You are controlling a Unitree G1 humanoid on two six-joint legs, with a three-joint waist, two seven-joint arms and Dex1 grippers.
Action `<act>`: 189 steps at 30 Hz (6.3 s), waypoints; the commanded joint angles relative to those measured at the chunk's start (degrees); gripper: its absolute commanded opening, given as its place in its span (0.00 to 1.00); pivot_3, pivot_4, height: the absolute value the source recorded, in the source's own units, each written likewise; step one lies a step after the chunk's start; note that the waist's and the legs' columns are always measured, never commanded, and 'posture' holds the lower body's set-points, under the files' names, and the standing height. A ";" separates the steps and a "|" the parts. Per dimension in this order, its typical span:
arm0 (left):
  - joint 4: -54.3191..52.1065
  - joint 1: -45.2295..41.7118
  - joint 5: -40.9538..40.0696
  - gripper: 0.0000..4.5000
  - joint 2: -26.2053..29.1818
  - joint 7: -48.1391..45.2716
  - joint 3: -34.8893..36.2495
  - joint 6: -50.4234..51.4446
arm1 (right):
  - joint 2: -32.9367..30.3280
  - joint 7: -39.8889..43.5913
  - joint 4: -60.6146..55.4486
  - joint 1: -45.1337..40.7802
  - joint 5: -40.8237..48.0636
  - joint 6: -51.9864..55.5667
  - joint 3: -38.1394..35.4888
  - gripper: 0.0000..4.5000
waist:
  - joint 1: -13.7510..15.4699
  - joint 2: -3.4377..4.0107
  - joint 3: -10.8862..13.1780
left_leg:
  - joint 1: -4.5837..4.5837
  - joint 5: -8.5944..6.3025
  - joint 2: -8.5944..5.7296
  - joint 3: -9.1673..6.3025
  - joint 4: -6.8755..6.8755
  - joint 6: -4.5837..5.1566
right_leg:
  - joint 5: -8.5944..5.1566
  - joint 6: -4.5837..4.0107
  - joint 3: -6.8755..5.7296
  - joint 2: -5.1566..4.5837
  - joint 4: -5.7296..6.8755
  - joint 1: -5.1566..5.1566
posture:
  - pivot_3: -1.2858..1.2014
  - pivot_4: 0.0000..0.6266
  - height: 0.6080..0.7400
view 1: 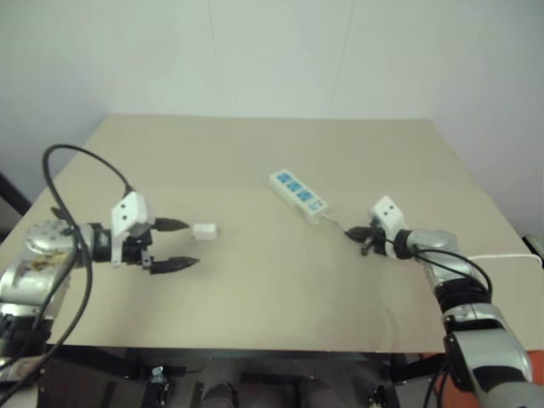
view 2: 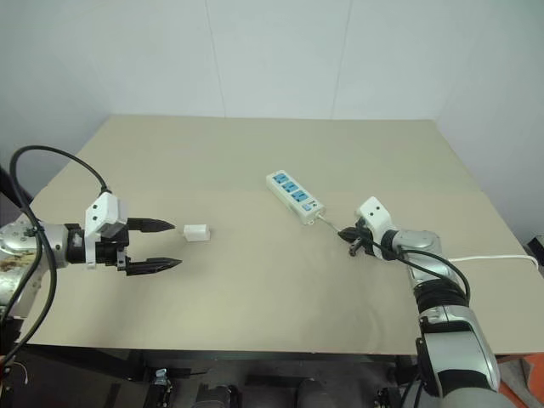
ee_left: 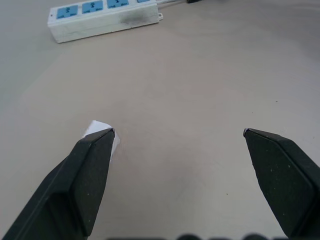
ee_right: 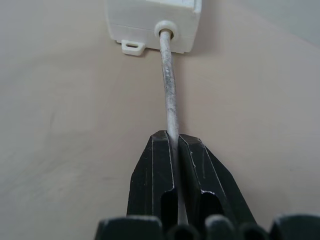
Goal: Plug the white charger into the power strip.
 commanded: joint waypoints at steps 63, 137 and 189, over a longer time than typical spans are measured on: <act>2.83 -7.36 3.22 1.00 -3.55 1.99 -3.81 -0.50 | 18.60 -25.64 -29.11 21.73 6.00 1.91 -1.26 0.79 | 0.07 0.02 -0.01 | 0.39 0.05 0.07 -0.02 0.05 0.02 | -0.24 0.42 0.02 0.09 -0.07 0.44 | 0.52 0.24 1.00; 68.24 -58.30 20.87 0.23 -28.69 -17.38 -3.51 -21.59 | 8.40 -5.75 -23.98 16.61 8.89 0.04 1.47 0.76 | -0.48 -0.10 -0.03 | 0.31 0.03 -0.06 -0.10 0.08 0.06 | -0.34 0.63 0.01 0.07 -0.09 0.51 | 0.52 0.24 1.00; 49.85 -26.43 -6.07 0.23 -29.09 -20.17 -16.41 -28.43 | 16.92 18.32 9.35 -1.80 2.26 -26.03 9.84 0.76 | -2.48 -0.12 0.07 | 0.79 0.05 -0.07 -0.28 0.33 0.04 | -0.31 0.55 -0.03 0.11 0.58 0.79 | 0.52 0.24 1.00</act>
